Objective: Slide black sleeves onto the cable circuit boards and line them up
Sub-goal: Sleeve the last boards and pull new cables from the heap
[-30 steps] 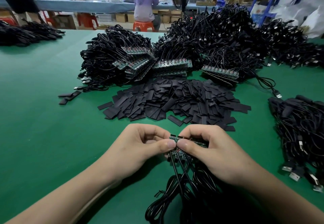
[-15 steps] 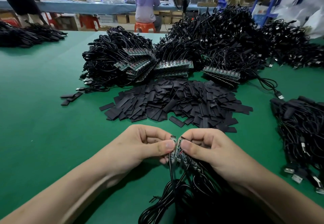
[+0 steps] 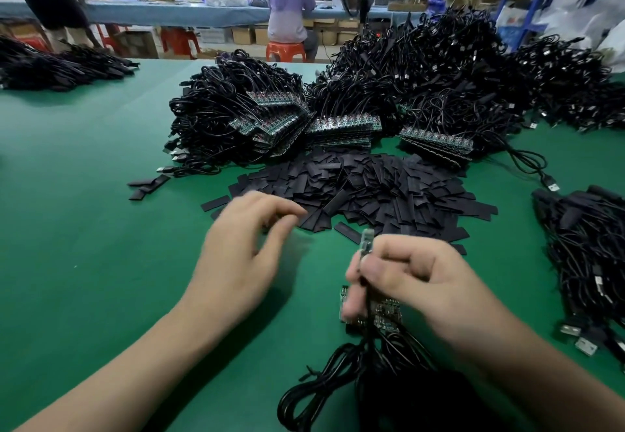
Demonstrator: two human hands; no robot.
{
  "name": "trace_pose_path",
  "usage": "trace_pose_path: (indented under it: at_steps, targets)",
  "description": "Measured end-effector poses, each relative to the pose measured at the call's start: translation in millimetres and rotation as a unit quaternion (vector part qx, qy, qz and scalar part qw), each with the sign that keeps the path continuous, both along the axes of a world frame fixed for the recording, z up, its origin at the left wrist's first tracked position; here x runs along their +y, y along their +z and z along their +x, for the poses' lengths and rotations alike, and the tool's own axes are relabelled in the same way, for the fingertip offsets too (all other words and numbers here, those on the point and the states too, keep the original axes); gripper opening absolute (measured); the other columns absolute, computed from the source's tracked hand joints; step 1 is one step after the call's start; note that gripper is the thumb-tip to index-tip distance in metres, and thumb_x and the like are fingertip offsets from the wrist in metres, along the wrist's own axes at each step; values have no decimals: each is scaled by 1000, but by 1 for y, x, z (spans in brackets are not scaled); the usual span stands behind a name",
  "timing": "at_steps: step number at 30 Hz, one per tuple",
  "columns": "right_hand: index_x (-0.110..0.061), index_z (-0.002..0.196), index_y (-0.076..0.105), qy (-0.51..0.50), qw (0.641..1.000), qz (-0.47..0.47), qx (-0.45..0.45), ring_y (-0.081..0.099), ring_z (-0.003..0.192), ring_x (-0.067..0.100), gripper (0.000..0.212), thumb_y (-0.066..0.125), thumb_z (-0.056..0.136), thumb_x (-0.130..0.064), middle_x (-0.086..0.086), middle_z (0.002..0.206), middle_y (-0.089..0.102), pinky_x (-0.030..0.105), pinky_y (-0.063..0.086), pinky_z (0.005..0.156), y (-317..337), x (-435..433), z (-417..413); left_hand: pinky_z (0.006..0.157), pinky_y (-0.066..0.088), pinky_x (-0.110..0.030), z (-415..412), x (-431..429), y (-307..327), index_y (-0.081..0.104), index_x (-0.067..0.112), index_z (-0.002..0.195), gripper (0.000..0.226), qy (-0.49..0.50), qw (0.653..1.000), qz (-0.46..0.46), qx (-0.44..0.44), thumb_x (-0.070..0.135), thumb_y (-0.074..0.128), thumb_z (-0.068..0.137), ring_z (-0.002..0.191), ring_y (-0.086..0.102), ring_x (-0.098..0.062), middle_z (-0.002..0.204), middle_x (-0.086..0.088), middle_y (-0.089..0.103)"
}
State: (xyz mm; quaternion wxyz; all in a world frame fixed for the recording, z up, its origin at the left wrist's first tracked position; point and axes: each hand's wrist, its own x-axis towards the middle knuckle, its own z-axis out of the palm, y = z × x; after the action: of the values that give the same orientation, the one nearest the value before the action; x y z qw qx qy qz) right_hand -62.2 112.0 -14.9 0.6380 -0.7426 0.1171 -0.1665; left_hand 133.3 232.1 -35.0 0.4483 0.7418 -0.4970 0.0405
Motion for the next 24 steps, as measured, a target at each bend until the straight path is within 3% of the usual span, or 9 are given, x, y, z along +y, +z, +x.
trace_pose_path:
  at_steps: [2,5,8,10,12,15,18,21,24]
  targets:
    - [-21,85,72,50,988,137,-51,70,57,19,20,70,94,-39,5,68,71,25,55,57,7,-5,-8,100,44,-37,20,2,-4,65,21,124,28,101,990,73,-67,16,64,96,116,54,-21,120,3,60]
    - [-12,88,62,63,955,275,-95,52,34,4,28,70,91,-39,-3,52,54,16,44,38,18,-21,-12,106,41,-44,42,6,-10,49,18,144,50,170,967,178,-64,20,63,96,130,47,-29,140,-8,53]
    - [-17,81,35,52,929,360,-70,32,26,3,32,59,95,-34,-4,45,30,14,32,28,26,-44,-17,100,45,-45,48,6,-12,47,20,146,52,184,958,212,-62,24,64,96,129,52,-32,138,-9,60]
    - [-11,86,49,99,895,423,-98,26,27,8,25,65,98,-26,-4,50,34,17,29,27,26,-52,-21,96,49,-45,49,6,-11,51,22,141,49,186,959,204,-72,24,68,94,123,57,-31,131,-5,66]
    - [-13,87,68,28,943,328,-51,27,24,5,23,65,93,-34,-7,49,39,14,25,27,19,-53,-24,93,51,-44,50,6,-10,55,22,135,47,177,965,179,-73,20,72,91,117,61,-29,123,-1,70]
    - [-19,82,73,-59,988,121,71,28,29,6,27,62,85,-44,-4,51,38,16,23,36,11,-45,-18,88,53,-41,51,6,-9,62,23,125,41,155,975,149,-55,17,77,88,100,65,-22,112,2,72]
    - [-19,84,72,-60,991,33,115,31,34,8,31,58,89,-46,-2,54,42,14,29,38,5,-39,-15,88,51,-40,50,9,-8,64,22,120,36,156,969,175,-80,36,75,89,104,62,-25,113,-1,69]
    - [-14,90,70,-57,989,-10,139,34,36,10,30,55,100,-38,-3,54,44,18,31,41,0,-35,-12,88,49,-44,49,11,-7,54,20,134,53,197,924,285,-161,54,60,93,117,54,-32,124,-7,58]
    - [-12,92,67,-62,983,-45,167,35,37,12,27,52,105,-30,-3,53,44,21,31,41,-5,-34,-10,85,52,-45,51,14,-3,46,20,140,52,195,919,312,-141,47,55,97,117,56,-32,123,-8,54]
